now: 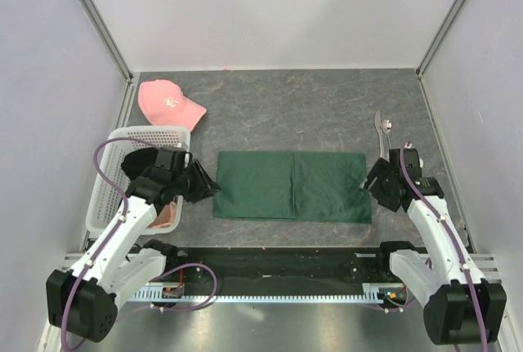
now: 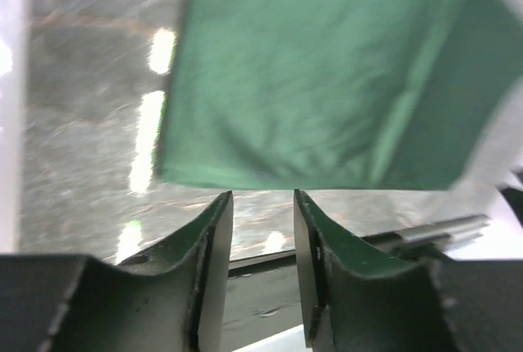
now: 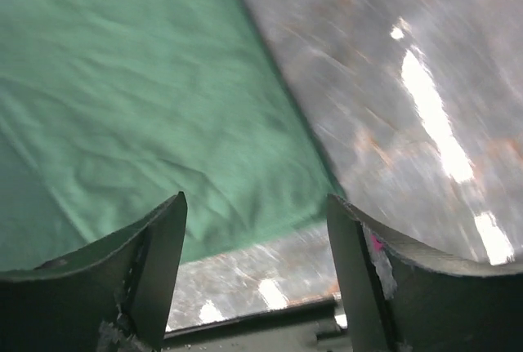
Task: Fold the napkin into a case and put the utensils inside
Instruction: Fold and flatten the napkin at the center of the board, then fold the rectangle-folded napkin at the center of the board.
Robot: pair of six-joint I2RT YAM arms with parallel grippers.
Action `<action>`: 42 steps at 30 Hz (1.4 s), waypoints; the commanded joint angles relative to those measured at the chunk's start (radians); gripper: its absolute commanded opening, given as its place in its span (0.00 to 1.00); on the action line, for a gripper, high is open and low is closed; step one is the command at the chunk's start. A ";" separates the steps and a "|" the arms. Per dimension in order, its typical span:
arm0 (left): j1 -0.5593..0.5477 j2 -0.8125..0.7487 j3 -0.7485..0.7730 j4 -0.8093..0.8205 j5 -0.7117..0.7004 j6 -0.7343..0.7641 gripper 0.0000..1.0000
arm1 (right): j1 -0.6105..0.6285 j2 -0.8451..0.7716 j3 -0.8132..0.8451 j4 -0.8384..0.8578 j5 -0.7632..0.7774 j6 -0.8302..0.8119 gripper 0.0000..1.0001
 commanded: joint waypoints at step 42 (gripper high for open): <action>-0.340 1.063 0.582 0.468 -0.015 0.076 0.19 | -0.005 0.668 0.190 0.470 0.090 -0.238 0.53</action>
